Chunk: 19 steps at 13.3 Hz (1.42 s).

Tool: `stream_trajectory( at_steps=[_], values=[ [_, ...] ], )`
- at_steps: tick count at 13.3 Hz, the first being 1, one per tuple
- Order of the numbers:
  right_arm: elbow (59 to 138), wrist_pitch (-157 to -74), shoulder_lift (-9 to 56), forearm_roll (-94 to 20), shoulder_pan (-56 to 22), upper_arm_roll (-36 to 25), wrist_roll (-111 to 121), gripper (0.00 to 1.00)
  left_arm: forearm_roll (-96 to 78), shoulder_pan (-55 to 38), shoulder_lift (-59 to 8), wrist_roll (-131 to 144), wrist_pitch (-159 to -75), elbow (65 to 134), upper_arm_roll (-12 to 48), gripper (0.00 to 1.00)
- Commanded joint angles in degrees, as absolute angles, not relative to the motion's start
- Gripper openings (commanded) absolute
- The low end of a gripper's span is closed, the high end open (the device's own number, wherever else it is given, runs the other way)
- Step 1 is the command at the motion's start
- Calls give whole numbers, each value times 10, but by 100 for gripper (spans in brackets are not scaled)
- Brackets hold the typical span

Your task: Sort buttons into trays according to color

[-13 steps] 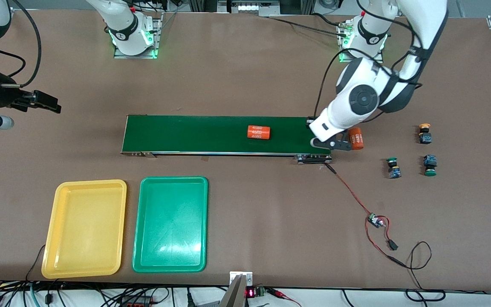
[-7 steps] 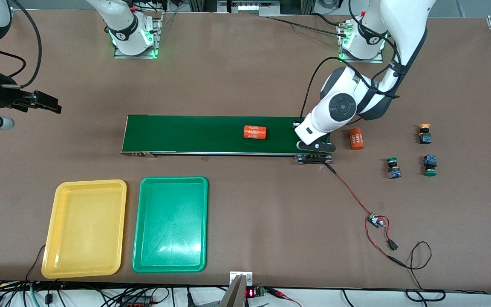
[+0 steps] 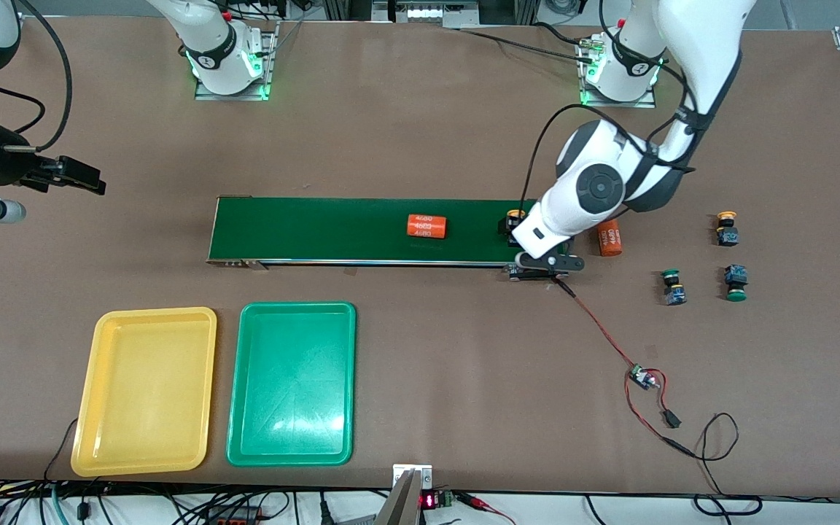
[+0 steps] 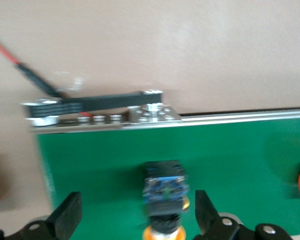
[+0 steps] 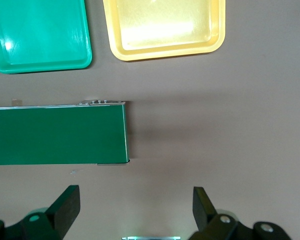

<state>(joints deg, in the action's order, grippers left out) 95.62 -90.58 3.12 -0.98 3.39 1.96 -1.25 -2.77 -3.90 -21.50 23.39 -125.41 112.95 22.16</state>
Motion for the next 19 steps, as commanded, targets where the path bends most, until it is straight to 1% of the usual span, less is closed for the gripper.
stream_trajectory(
  at_steps=[1,5,8,10,13,15,17,19],
  values=[
    [956,-908,28,-18,35,19,-14,100,-23,12,-174,227,-1170,1119,218,100],
    [957,-909,28,-18,34,19,-14,100,-18,83,-177,78,-1168,1137,207,100],
    [956,-909,28,-18,34,20,-14,100,-15,100,-176,62,-1185,1172,206,100],
    [956,-909,28,-18,34,19,-14,100,-14,120,-174,61,-1224,1217,207,100],
    [956,-910,31,-19,34,20,-14,100,-13,123,-175,61,-1293,1273,206,100],
    [956,-910,31,-19,34,20,-14,100,-13,123,-178,60,-1320,1291,206,100],
    [956,-910,31,-19,34,20,-14,100,-13,127,-196,38,-1352,1306,206,100],
    [956,-910,31,-19,34,20,-14,100,-13,131,-214,21,-1372,1307,202,100]
  ],
)
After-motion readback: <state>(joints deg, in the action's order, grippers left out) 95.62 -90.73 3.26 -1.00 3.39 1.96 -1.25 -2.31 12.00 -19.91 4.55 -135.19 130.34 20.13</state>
